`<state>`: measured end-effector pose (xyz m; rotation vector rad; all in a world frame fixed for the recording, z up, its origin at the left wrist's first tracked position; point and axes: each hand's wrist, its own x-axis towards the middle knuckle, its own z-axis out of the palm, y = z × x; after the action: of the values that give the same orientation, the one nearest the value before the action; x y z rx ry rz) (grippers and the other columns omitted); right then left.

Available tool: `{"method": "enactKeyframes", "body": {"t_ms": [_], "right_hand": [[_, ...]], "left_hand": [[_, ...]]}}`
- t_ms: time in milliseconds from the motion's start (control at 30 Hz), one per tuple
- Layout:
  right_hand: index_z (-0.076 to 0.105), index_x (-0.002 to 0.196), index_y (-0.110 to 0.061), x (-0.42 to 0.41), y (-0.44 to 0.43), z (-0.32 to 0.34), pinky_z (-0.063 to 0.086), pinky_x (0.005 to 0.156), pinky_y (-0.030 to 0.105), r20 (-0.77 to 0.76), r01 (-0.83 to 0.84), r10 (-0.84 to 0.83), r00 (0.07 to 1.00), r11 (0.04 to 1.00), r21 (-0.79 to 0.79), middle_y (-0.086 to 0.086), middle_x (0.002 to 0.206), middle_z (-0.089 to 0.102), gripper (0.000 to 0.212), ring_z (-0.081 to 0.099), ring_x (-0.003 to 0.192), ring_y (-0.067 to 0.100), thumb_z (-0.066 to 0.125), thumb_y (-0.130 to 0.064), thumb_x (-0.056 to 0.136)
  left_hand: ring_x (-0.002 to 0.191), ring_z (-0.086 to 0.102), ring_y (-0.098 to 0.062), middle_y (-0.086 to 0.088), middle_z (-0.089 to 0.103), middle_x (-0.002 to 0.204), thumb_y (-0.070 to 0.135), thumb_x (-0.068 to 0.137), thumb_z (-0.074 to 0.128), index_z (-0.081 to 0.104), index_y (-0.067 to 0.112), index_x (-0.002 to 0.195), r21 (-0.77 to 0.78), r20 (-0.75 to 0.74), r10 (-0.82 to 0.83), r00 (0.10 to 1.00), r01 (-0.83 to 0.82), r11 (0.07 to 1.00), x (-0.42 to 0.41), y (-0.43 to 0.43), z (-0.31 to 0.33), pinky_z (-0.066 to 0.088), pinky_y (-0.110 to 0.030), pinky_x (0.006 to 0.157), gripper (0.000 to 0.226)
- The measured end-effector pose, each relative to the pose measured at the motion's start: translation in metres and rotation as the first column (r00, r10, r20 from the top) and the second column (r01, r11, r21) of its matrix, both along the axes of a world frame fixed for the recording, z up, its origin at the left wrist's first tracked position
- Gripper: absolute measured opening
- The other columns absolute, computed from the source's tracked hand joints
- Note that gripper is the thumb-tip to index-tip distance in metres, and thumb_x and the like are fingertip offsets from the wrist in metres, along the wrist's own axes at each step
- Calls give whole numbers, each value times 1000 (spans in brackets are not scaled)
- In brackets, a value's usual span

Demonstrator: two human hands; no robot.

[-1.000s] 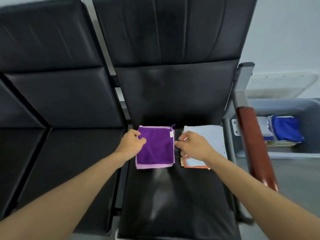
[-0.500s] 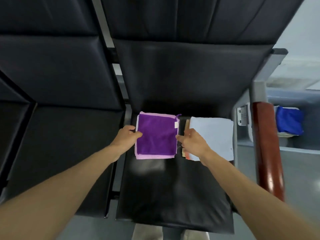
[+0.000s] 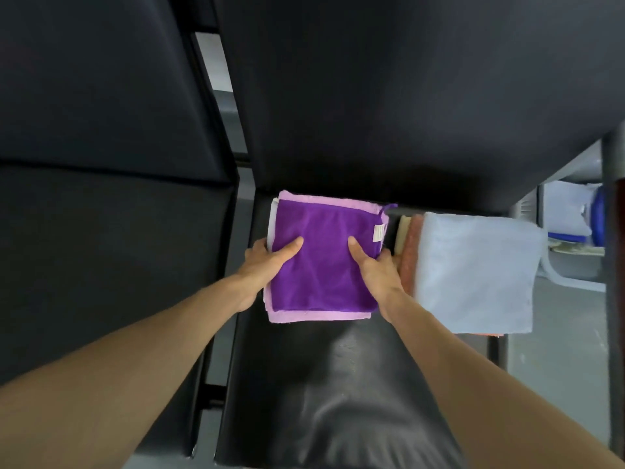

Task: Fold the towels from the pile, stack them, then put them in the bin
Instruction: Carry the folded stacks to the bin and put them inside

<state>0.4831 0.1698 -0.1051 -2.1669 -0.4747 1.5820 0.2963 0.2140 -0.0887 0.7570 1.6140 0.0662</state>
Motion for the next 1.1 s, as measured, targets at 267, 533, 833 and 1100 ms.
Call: {"method": "enactKeyframes", "body": {"t_ms": [267, 533, 833, 1100], "right_hand": [[57, 116, -18, -5, -9, -11, 55, 65, 28, -237, 142, -135, 962, 990, 11, -1, 100, 73, 58, 71, 85, 17, 78, -49, 72], [61, 119, -26, -21, -36, 8, 58, 77, 33, -411, 37, -21, 912, 999, 29, -1, 101, 75, 46, 73, 89, 18, 71, -49, 79], [44, 109, -45, 5, -61, 125, 56, 81, 25, -304, -269, 391, 869, 888, 373, -12, 112, 62, 27, 64, 100, 8, 62, -42, 88], [55, 121, -33, 134, -129, 264, 54, 94, 36, -114, -250, 357, 927, 817, 520, -9, 114, 68, 40, 66, 102, 13, 59, -54, 87]], "left_hand": [[104, 62, -19, 2, 57, 121, 65, 74, 65, 35, 24, 136, 109, 53, 117, 992, -122, 986, -8, -19, -24, 50, -40, 91, 79], [100, 65, -22, -1, 61, 115, 53, 84, 63, 43, 28, 120, 58, 132, 261, 956, -271, 961, -30, -51, -5, 53, -47, 90, 48], [102, 67, -25, -4, 67, 115, 53, 78, 70, 54, 26, 123, 165, 201, 366, 908, -400, 901, -6, -84, 89, 54, -48, 91, 55], [100, 68, -26, -3, 69, 115, 60, 74, 70, 54, 29, 127, 267, 290, 287, 913, -366, 892, 122, -138, 221, 54, -48, 90, 62]]}}
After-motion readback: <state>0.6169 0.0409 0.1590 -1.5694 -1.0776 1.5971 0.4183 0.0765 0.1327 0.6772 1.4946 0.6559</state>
